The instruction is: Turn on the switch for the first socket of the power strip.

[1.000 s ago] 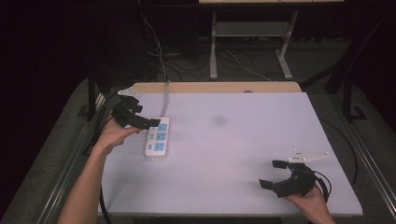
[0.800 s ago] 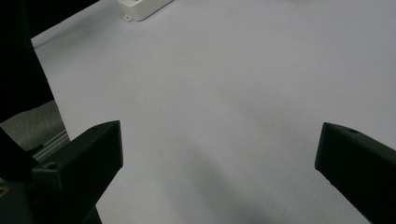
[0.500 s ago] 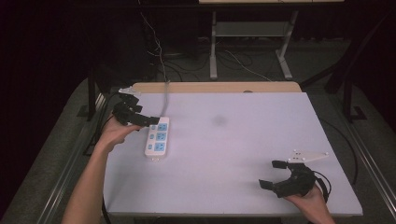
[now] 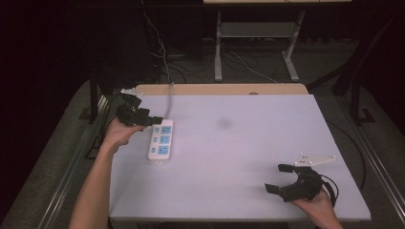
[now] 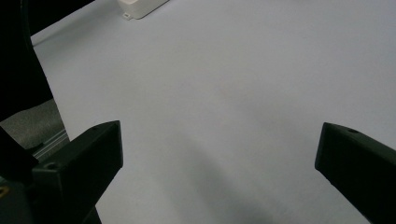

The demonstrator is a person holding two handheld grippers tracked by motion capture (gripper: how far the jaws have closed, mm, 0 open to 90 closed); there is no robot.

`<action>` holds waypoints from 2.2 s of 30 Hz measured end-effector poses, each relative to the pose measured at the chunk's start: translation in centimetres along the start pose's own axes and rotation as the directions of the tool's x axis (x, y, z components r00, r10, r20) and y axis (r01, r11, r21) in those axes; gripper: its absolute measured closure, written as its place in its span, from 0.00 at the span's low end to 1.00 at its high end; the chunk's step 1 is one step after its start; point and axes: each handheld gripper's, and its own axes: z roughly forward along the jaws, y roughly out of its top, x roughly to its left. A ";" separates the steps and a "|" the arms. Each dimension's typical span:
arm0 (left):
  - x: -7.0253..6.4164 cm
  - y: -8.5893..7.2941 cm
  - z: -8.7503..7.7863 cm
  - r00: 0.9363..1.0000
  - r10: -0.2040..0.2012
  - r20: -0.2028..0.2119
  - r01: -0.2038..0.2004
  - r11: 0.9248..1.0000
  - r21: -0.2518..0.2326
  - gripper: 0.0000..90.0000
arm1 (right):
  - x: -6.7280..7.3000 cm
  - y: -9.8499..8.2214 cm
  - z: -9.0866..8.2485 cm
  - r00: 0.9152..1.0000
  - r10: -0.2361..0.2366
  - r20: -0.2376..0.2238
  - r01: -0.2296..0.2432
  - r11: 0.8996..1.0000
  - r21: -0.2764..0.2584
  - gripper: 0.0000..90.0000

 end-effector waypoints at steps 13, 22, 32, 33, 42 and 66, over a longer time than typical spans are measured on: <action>-0.2 -0.1 0.8 1.000 0.008 0.000 -0.008 1.000 0.003 0.60 | 0.0 0.0 0.1 1.000 0.001 -0.001 -0.001 1.000 0.001 0.01; 0.1 -0.2 1.8 1.000 -0.004 0.031 0.003 0.999 0.033 0.86 | -0.1 0.0 0.1 1.000 0.000 -0.004 0.000 1.000 0.001 0.01; 0.1 -0.3 2.8 1.000 -0.016 0.007 0.015 0.998 0.058 0.99 | -0.1 0.0 0.1 1.000 0.000 -0.008 0.000 1.000 -0.002 0.01; 0.2 -0.3 2.9 1.000 -0.014 0.005 0.014 0.998 0.061 0.99 | -0.1 0.0 0.1 1.000 0.001 -0.008 -0.001 1.000 -0.003 0.01; 0.7 -0.5 3.7 1.000 -0.026 -0.012 0.027 0.997 0.078 0.99 | -0.1 0.0 0.1 1.000 0.000 -0.008 0.000 1.000 0.000 0.01; 2.6 -2.8 4.9 0.996 -0.085 -0.030 0.088 0.989 0.122 0.99 | -0.1 0.0 0.1 1.000 -0.001 -0.006 0.001 1.000 0.008 0.01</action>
